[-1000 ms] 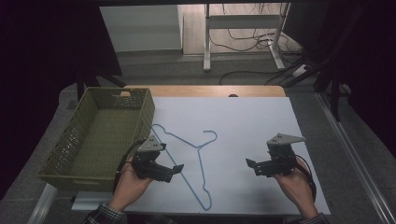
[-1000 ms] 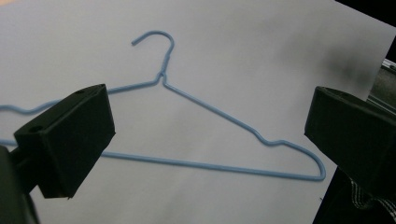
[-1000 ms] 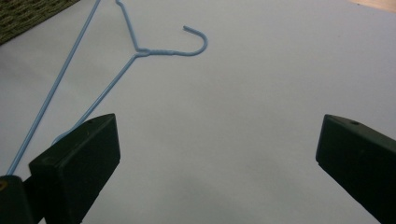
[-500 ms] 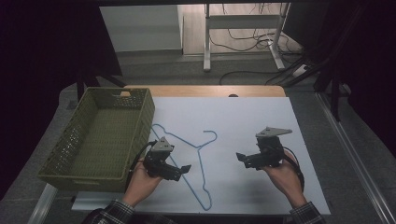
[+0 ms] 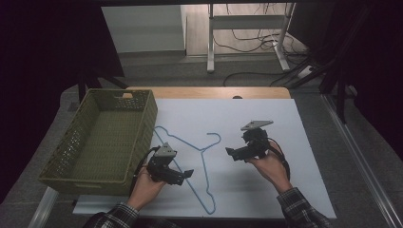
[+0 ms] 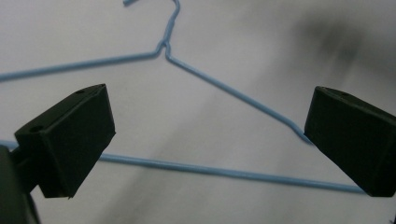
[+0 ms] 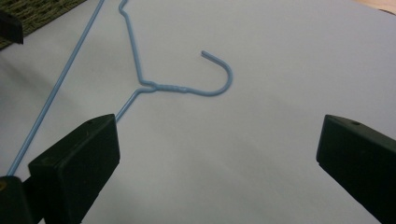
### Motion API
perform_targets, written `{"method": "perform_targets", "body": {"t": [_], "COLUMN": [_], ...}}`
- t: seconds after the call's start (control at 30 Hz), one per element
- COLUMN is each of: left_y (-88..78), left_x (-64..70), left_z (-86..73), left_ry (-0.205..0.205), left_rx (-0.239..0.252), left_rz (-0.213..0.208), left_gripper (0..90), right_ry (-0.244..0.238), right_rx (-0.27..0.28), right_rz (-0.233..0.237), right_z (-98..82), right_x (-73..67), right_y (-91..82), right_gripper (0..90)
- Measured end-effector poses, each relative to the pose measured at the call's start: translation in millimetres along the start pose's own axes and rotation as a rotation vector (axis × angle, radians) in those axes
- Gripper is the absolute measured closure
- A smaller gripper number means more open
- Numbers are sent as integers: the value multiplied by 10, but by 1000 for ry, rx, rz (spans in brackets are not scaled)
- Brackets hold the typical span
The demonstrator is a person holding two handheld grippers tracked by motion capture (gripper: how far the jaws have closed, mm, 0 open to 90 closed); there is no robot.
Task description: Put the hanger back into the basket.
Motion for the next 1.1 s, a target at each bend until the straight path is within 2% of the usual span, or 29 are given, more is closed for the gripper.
{"method": "perform_targets", "body": {"t": [0.13,0.33,0.53,0.7,0.87,0.97,1.1], "left_y": [16,26,6,5,30,33,30], "left_x": [21,25,13,0,-3,-3,-30], "left_z": [-13,-17,-5,1,4,13,34], "left_ry": [33,40,29,19,31,34,25], "left_rx": [-18,-17,4,14,1,1,5], "left_rz": [21,32,32,34,48,49,55], "left_gripper": [17,17,18,22,25,27,37], "right_ry": [-14,-9,1,8,22,4,-15], "right_rx": [-8,-42,-51,-62,-79,-88,-105], "right_rz": [0,-8,-33,-20,-11,-16,-25], "right_z": [93,208,276,325,349,360,352], "right_x": [-21,10,62,60,46,15,-11], "right_y": [157,404,607,774,940,1045,1159], "right_gripper": [0,1,197,408,620,701,733]}}
Point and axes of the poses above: each handheld gripper's, and its own axes: y roughly forward along the jaws, z roughly out of its top, x roughly to its right, the point moved 2 cm from there along y, roughly forward along the jaws, and after that the axes turned 11 degrees about -z, right-handed, at the moved point
